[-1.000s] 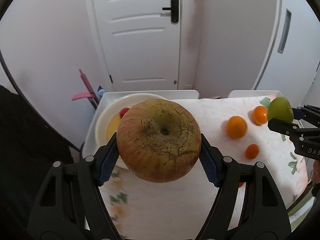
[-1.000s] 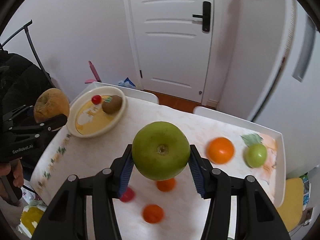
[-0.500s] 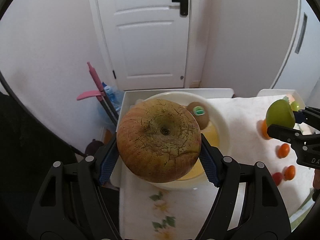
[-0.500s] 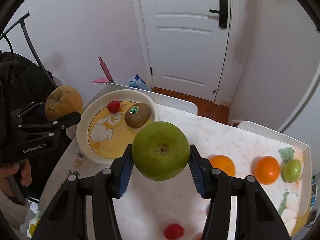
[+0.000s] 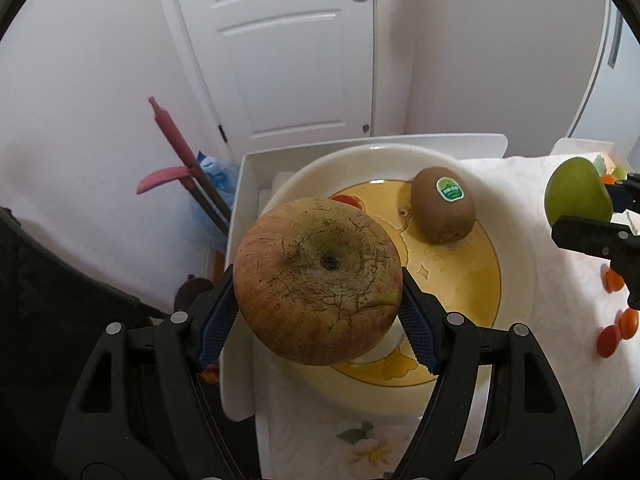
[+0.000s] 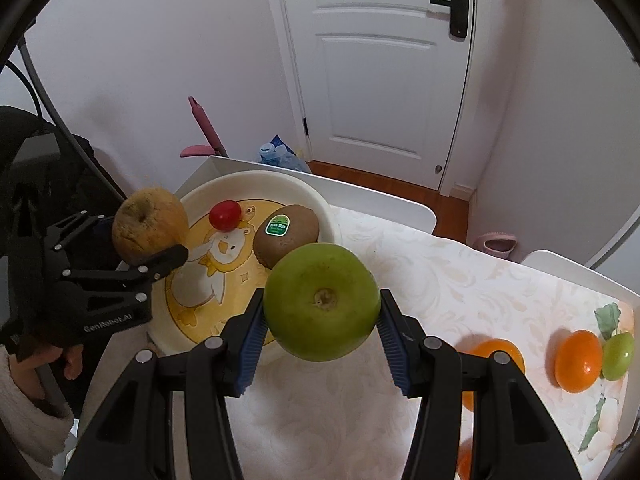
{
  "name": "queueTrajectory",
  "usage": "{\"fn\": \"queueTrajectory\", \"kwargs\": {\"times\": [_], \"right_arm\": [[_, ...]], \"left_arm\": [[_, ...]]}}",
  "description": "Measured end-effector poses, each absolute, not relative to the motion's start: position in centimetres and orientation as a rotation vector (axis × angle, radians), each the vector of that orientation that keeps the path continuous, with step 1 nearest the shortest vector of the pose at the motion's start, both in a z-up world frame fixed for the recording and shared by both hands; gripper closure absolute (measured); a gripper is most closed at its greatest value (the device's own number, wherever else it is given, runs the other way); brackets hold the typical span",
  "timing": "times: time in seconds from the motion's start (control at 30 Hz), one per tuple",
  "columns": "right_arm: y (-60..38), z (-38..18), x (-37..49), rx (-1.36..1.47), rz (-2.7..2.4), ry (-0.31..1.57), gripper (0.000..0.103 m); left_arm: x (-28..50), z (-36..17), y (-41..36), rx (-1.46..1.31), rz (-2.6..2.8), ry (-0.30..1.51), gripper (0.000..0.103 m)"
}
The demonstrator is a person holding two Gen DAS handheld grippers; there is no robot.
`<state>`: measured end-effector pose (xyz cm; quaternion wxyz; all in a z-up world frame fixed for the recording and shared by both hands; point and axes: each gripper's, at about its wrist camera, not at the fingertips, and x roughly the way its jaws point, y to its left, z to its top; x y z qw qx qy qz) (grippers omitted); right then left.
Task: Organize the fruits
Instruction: 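Carry the brown apple and green apple over the duck bowl, then release the brown apple into the bowl with the left tool while the right tool releases the green apple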
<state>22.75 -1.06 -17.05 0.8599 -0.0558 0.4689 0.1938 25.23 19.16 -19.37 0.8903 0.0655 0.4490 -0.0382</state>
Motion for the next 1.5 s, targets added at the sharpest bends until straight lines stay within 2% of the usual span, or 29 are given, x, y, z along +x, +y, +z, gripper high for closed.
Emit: {"fn": "queueTrajectory", "kwargs": {"times": [0.27, 0.33, 0.9, 1.5], "right_arm": [[-0.8, -17.5, 23.2, -0.116, 0.399, 0.999, 0.054], [-0.9, -17.4, 23.3, -0.113, 0.397, 0.999, 0.054], [-0.4, -15.9, 23.0, -0.141, 0.448, 1.0, 0.054], [3.5, -20.3, 23.7, -0.259, 0.596, 1.053, 0.054]], "left_arm": [[26.0, -20.0, 19.1, 0.127, -0.111, 0.945, 0.022], [25.8, -19.5, 19.2, 0.128, -0.105, 0.92, 0.0], [21.7, -16.1, 21.3, 0.027, -0.076, 0.913, 0.0], [19.0, -16.8, 22.2, 0.012, -0.062, 0.936, 0.0]]}}
